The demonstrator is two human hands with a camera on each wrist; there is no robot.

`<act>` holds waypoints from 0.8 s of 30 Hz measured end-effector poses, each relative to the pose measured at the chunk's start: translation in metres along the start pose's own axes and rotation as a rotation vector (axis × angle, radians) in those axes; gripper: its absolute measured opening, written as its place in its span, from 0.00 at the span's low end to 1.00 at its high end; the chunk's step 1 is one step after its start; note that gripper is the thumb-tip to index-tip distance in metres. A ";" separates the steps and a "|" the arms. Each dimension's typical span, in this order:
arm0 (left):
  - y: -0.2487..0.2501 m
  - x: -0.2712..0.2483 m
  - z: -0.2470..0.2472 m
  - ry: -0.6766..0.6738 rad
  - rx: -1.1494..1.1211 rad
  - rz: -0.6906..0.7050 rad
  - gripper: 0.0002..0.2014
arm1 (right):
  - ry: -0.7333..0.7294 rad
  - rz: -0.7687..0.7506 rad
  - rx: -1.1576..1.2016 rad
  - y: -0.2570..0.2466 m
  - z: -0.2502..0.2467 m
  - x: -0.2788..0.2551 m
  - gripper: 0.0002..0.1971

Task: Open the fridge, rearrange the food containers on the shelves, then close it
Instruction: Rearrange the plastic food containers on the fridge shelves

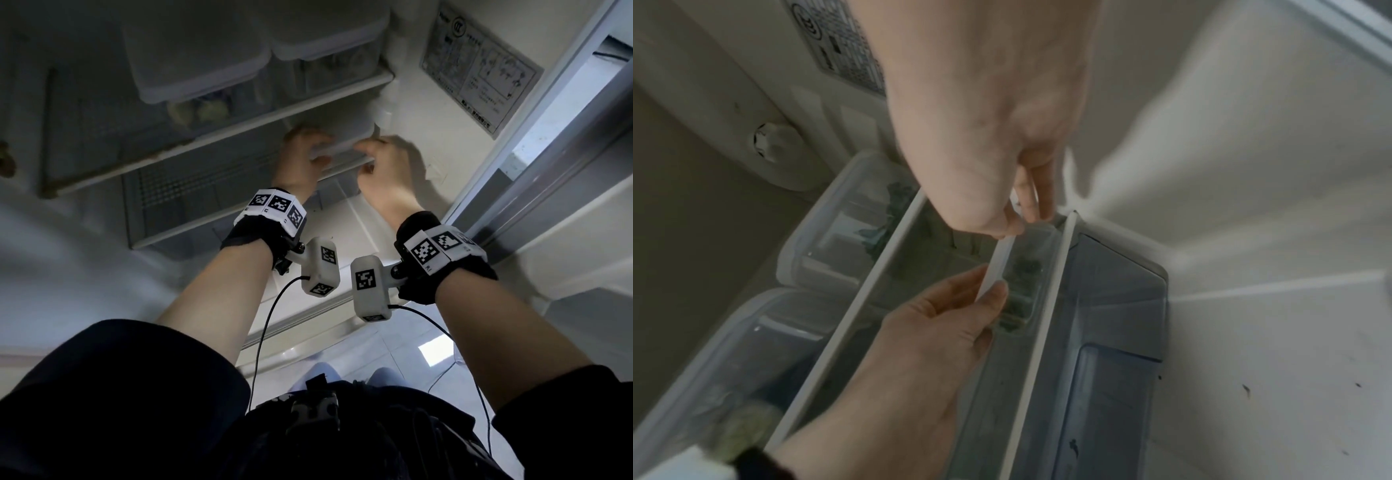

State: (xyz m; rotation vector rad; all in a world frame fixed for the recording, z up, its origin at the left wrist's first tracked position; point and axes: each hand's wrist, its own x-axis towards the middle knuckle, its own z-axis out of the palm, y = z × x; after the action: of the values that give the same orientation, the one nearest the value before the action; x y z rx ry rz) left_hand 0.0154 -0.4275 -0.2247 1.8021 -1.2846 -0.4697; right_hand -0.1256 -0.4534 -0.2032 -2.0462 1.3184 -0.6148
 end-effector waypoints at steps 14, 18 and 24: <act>0.009 0.000 -0.010 -0.153 0.263 0.086 0.20 | -0.017 0.029 0.116 0.003 0.002 0.000 0.25; 0.020 -0.009 -0.019 -0.196 0.266 0.045 0.24 | -0.014 0.035 0.138 0.001 -0.007 -0.012 0.26; 0.046 -0.034 -0.032 -0.140 0.100 0.011 0.20 | 0.031 0.037 0.195 -0.004 -0.025 -0.039 0.21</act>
State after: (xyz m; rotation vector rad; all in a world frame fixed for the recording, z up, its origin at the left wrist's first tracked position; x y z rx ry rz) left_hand -0.0024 -0.3882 -0.1748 1.8708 -1.4358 -0.5424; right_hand -0.1556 -0.4224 -0.1850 -1.8582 1.2583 -0.7312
